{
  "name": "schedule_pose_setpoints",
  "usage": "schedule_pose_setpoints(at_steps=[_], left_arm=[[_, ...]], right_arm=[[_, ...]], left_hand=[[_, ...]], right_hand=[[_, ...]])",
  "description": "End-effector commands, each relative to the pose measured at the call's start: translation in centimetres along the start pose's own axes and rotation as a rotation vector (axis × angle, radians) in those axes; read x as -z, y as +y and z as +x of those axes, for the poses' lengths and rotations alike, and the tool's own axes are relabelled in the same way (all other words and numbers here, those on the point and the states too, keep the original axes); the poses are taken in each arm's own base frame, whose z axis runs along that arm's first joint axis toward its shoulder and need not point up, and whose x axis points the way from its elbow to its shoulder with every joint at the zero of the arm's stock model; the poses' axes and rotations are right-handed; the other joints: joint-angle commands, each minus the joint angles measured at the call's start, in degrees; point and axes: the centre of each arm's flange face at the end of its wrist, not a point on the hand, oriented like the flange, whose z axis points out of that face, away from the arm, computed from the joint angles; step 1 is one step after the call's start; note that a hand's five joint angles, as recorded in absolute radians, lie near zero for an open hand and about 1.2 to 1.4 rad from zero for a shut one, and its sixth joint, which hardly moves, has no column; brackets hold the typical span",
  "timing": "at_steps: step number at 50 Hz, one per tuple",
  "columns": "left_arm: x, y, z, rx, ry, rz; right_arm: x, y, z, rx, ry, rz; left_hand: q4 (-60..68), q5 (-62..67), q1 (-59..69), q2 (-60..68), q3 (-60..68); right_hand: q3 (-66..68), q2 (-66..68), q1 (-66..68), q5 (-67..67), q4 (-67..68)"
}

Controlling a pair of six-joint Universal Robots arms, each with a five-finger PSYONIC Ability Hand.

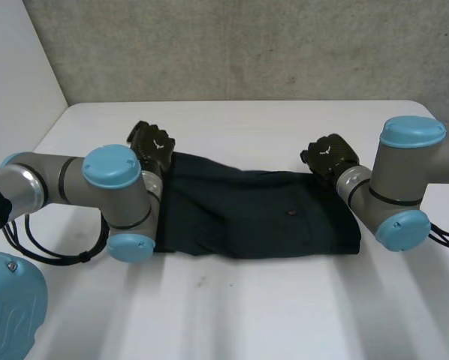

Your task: Fold the shorts.

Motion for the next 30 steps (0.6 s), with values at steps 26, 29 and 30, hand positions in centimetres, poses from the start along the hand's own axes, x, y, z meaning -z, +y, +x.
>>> schedule_pose_setpoints(at_steps=[26,29,30], left_arm=[[11.7,-0.4,-6.5,0.516,0.282,-0.258],[12.1,0.9,-5.9,0.52,0.305,-0.29],[12.1,1.2,-5.8,0.522,0.304,-0.294]], right_arm=[[10.3,-4.2,1.5,-0.437,-0.122,-0.115],[10.3,-3.3,1.6,-0.466,-0.137,-0.118],[10.0,-2.8,1.6,-0.482,-0.148,-0.113]], left_hand=[[-17.6,-18.2,-17.3,-17.6,-17.7],[-14.2,-14.8,-13.9,-14.2,-14.4],[-13.2,-13.8,-12.9,-13.2,-13.4]], right_hand=[[-53.7,-53.7,-42.5,-53.5,-54.0],[-53.3,-53.4,-42.2,-53.2,-53.6],[-53.3,-53.4,-42.2,-53.2,-53.6]])
